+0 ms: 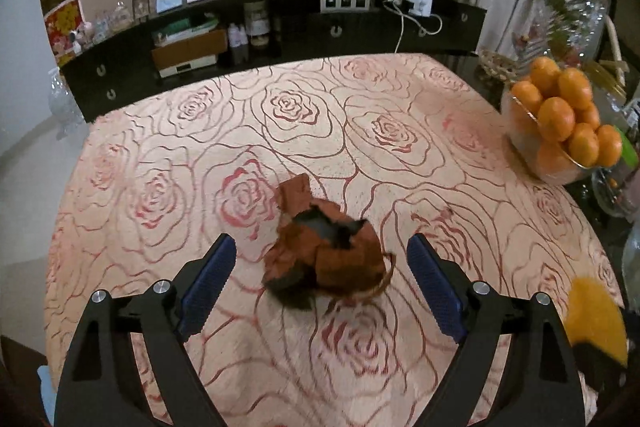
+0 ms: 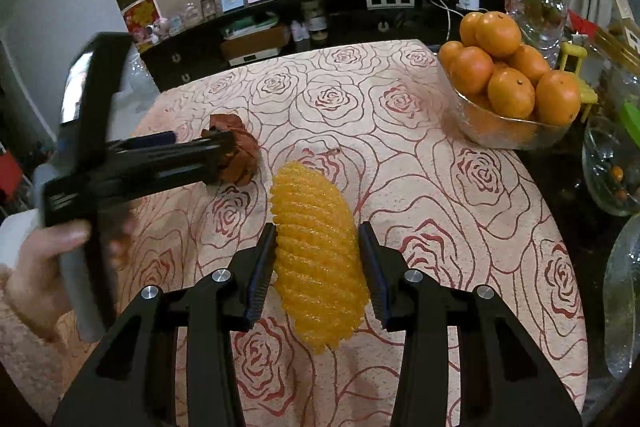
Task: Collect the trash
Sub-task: 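Grasp the brown cloth on the table with the left tool, then carry the brown cloth and yellow net over the red wastebasket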
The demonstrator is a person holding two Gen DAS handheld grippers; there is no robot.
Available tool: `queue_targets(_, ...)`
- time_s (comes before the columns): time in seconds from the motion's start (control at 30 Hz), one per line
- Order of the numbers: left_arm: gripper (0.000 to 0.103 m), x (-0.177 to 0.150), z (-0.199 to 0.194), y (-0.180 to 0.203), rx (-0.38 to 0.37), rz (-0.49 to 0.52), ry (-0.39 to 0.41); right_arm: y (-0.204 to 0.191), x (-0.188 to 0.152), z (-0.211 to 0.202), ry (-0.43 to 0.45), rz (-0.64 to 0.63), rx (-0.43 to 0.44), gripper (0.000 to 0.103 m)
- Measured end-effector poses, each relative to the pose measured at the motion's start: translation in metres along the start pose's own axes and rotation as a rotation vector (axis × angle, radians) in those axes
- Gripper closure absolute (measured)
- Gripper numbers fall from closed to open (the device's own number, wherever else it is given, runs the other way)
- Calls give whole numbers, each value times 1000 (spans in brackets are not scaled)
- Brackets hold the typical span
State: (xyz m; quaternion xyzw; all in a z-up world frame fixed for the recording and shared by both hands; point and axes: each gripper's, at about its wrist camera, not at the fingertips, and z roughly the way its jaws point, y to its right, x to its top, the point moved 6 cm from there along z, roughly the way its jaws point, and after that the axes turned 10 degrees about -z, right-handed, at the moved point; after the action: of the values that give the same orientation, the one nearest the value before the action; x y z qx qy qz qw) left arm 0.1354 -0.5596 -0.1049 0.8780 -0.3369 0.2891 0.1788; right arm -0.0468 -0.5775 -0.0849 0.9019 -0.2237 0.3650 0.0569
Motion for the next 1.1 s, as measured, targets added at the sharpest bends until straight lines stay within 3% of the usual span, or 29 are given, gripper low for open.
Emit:
queue_targets(0.13, 20, 0, 16, 0, 9, -1, -23, -4, 3, 3, -3, -1, 15, 62)
queue_targets(0.2, 31, -3, 23, -1, 7, 13, -36, -5, 4, 4, -6, -1, 22, 62)
queue_targets(0.23, 42, -5, 26, -1, 0, 16, -49, -6, 4, 5, -8, -1, 24, 62)
queue_targets(0.5, 57, -11, 11, -4, -41, 21, -6, -13, 3, 8, -20, -1, 34, 62)
queue_targets(0.67, 79, -14, -16, -12, -86, -4, 13, -18, 3, 12, -26, -10, 37, 62)
queue_targets(1.1, 80, -58, -93, -58, -97, -68, 66, -25, 3, 12, -19, -14, 40, 62)
